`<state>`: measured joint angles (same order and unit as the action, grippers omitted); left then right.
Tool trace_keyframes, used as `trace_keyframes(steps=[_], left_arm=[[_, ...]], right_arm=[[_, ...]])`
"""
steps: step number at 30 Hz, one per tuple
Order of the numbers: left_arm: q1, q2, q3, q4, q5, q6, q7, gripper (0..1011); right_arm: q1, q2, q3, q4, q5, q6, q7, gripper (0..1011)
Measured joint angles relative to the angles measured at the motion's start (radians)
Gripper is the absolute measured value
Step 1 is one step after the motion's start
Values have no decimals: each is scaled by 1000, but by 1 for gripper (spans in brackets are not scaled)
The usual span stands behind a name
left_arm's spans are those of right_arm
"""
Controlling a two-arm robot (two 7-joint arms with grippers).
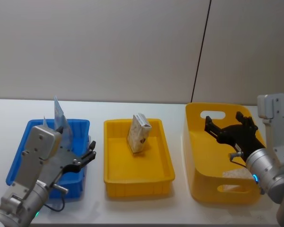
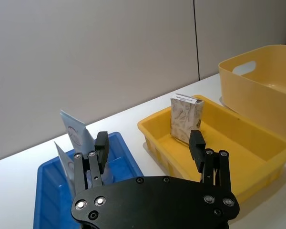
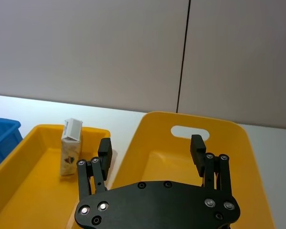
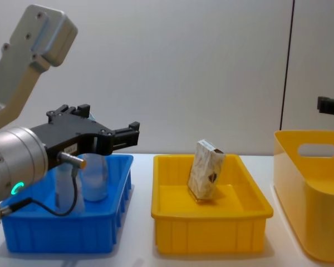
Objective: Bimanual collaborative sorting of washing and personal care products
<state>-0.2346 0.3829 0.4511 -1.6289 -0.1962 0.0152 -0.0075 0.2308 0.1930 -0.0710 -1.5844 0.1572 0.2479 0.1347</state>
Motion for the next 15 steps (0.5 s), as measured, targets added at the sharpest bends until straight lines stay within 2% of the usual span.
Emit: trace_keyframes(steps=[15], left_arm=[[31, 3, -50, -22, 11, 66, 54, 1001]], right_arm=[[-9, 7, -7, -17, -1, -23, 22, 1002]])
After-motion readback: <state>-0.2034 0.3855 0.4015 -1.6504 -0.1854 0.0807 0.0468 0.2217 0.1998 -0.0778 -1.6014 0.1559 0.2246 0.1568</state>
